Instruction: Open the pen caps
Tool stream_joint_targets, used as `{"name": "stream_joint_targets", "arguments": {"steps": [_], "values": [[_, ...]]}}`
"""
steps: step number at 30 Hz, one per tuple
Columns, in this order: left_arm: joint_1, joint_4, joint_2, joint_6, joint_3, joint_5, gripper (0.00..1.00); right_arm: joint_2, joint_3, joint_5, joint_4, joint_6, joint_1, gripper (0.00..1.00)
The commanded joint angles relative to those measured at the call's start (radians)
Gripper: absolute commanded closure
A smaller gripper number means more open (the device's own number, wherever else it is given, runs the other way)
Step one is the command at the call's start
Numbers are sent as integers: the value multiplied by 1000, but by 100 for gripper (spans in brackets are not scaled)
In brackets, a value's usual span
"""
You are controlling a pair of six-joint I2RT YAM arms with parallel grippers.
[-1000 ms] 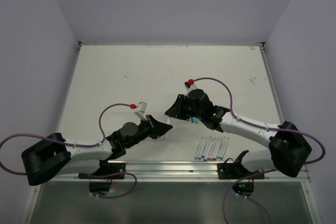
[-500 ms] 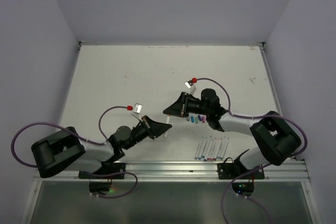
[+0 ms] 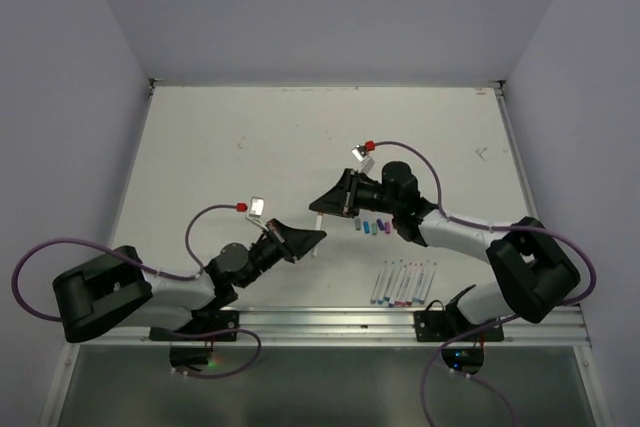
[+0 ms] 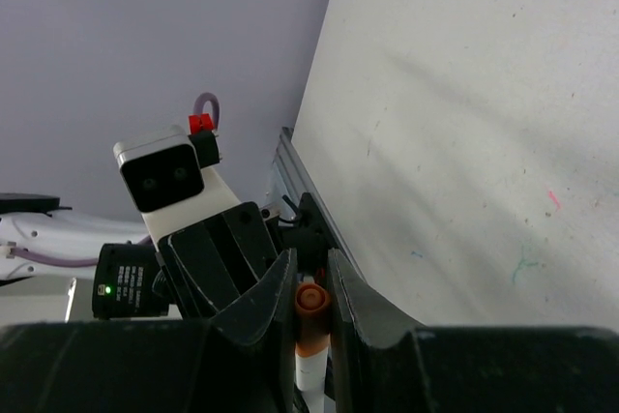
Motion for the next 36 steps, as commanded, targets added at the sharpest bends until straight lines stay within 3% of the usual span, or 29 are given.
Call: {"name": "stream_joint_targets", "arguments": {"steps": [1, 8, 13, 20, 22, 23, 24, 28, 29, 32, 36], "values": [[-117, 65, -9, 11, -67, 253, 100, 32, 105, 446, 117, -43, -154, 100], [-156, 137, 60, 1, -70, 242, 100, 9, 105, 570, 73, -24, -170, 100], [-168, 157, 71, -6, -73, 227, 100, 22, 106, 543, 71, -12, -211, 100], [-168, -23, -30, 33, -62, 182, 100, 8, 143, 399, -16, -116, -211, 100], [-166, -124, -66, 66, -39, 158, 100, -20, 154, 315, -121, -151, -211, 100], [-168, -167, -108, 80, -29, 156, 100, -34, 152, 295, -143, -177, -207, 98], [-168, -212, -132, 102, -7, 127, 100, -50, 134, 285, -165, -188, -201, 83], [-166, -487, -242, 134, 43, -8, 100, -150, 79, 203, -268, -217, -176, 66], [-166, -537, -279, 145, 59, -34, 100, -185, 48, 184, -265, -213, -164, 57], [-168, -662, -328, 165, 108, -117, 100, -221, 24, 149, -306, -200, -116, 41], [-166, -766, -339, 212, 189, -199, 100, -227, -10, 152, -317, -179, -33, 38]]}}
